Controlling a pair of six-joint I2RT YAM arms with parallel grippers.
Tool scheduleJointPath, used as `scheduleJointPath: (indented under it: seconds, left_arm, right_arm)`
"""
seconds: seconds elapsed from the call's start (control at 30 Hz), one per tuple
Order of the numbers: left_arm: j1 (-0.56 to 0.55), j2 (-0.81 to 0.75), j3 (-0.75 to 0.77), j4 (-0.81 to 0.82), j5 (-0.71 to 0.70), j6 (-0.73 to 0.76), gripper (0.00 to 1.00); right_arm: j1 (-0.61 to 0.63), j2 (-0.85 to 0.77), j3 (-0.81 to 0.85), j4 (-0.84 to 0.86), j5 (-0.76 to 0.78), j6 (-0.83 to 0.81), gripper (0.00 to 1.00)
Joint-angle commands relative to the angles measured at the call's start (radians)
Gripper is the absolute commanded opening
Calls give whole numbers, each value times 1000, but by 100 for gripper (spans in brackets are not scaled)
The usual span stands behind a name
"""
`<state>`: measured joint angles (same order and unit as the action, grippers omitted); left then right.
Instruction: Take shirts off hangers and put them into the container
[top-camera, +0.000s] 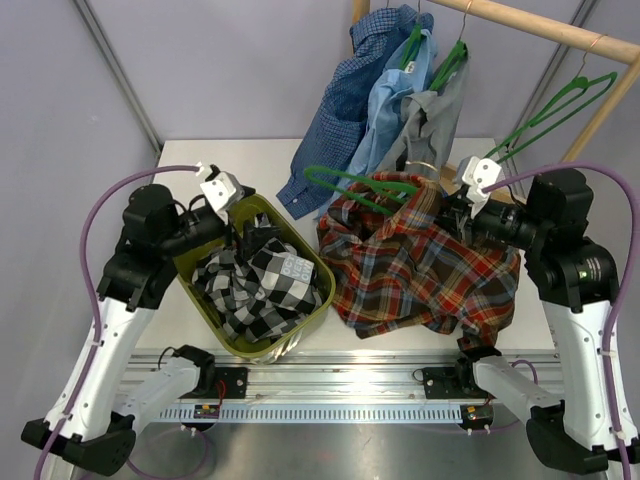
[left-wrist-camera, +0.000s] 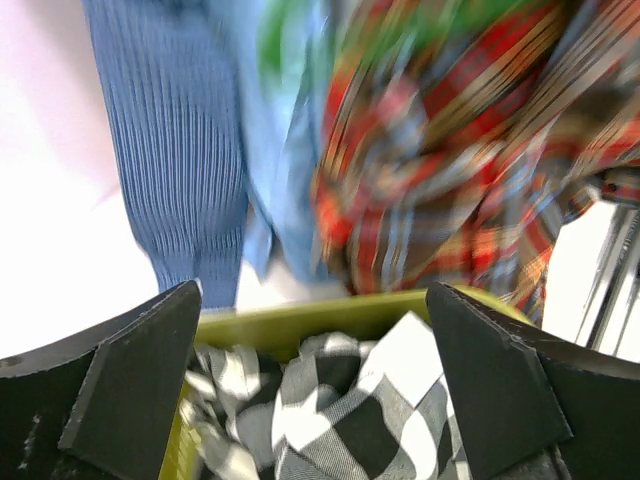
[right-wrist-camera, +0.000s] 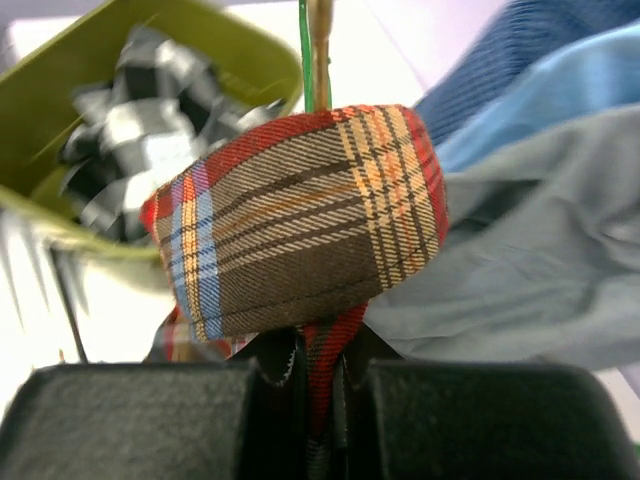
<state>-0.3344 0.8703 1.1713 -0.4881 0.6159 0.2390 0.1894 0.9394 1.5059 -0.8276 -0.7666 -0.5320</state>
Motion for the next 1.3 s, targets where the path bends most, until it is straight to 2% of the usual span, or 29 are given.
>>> scheduleJointPath:
  seconds: [0.0,0.1,0.23,0.4,0.53,0.63,0.67,0.7,0.77,0.8,0.83,0.93,1.07,1.1,1.2,1.27]
  left_arm:
    - [-34,10,108,-3,106,100,99]
    - [-119,62,149,-55,94,124,99]
    - [-332,157,194,-125,-50,219,98]
    - [-426,252,246,-148,-134,279,97]
    - [-466,340,307,-185,-139,310,89]
    - [-488,404,347,-201,-146,321,76]
    - [-491,417,361,-201,-145,324,69]
    - [-497,438,366,-202,-145,325,52]
    - [-500,450,375,-198,-151,326,30]
    - [-502,455,375,-193,-150,329,11]
    - [-502,454,372,-187,-150,332,0]
    - [-502,440,352,-190,-157,350,0]
    - [-496,395,306,-228,-203,379,0]
    - [-476,382,292,-231,-203,376,0]
    - [-399,311,235,-230,-151,344,0]
    - [-362,245,194,-218,-121,336,0]
  right_arm:
    - [-2,50,66,-195,-170,-241,0]
    - [-1,76,57,-260,-186,-317,0]
    - [1,122,85,-364,-188,-427,0]
    - [7,124,83,-404,-223,-523,0]
    - [16,131,85,-423,-267,-542,0]
    - [24,131,83,-429,-284,-548,0]
    - [27,133,82,-433,-287,-553,0]
    - [28,130,76,-439,-290,-563,0]
    - [27,124,67,-444,-289,-571,0]
    - [28,118,59,-444,-281,-572,0]
    - [27,116,54,-444,-278,-572,0]
    - [27,107,47,-432,-269,-544,7]
    - [24,102,42,-332,-160,-349,41]
    - [24,104,40,-335,-146,-321,45]
    - [15,101,27,-390,-122,-339,53]
    - [10,88,13,-395,-109,-342,54]
